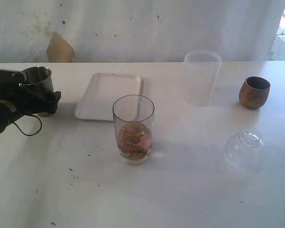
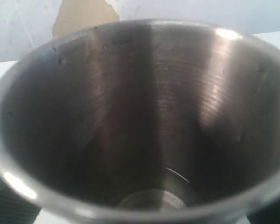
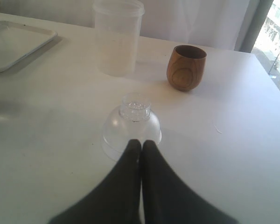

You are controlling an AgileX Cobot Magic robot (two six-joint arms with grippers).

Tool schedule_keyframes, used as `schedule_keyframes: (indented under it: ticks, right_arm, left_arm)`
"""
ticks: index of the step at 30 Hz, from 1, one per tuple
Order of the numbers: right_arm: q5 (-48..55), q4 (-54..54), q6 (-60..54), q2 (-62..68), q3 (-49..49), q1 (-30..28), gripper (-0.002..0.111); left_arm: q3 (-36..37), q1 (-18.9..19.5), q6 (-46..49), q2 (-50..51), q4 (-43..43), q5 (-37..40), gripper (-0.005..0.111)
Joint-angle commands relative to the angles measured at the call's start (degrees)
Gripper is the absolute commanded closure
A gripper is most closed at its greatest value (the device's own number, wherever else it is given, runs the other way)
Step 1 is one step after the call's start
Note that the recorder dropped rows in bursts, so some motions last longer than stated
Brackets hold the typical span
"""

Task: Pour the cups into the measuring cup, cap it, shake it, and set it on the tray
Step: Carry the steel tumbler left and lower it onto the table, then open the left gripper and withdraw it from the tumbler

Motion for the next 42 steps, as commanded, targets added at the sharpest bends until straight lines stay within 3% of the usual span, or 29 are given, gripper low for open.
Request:
schedule_keyframes:
  ticks: [1,14,25,27,29,37,42]
  right_arm:
    - [-0.1,0.1,-0.5,-0.3,0.3,0.1,0.108]
    - [-0.1,0.1,-0.5,-0.3,0.3,0.1,0.108]
    - [-0.1,0.1,-0.5,-0.3,0.3,0.1,0.108]
    - [-0.1,0.1,-0.5,-0.3,0.3,0.1,0.108]
    - [-0.1,0.1,-0.5,-0.3,0.3,0.1,0.108]
    - [-0.1,0.1,-0.5,-0.3,0.3,0.1,0.108]
    - [-0.1,0.1,-0.5,-0.3,0.3,0.1,0.108]
  left_arm:
    - [2.8,-0.1,0.4,-3.8,0.2,-0.6,0.002]
    - [15.5,-0.1,0.8,-15.2,-0.3,-1.4,0.002]
    - [24.7,-0.1,-4.2,-35.7,-0.7,12.6,0.004]
    - [26.3,-0.1,-4.8,-40.0,-0.7,14.1,0.011]
    - [28.1,-0.1,-5.0,-44.9,-0.7,15.3,0.024]
    - [33.3,-0.1,-5.1,-62.6,7.4,22.4,0.107]
    - [36.1,-0.1,-8.6,-72.0,7.3,23.6,0.107]
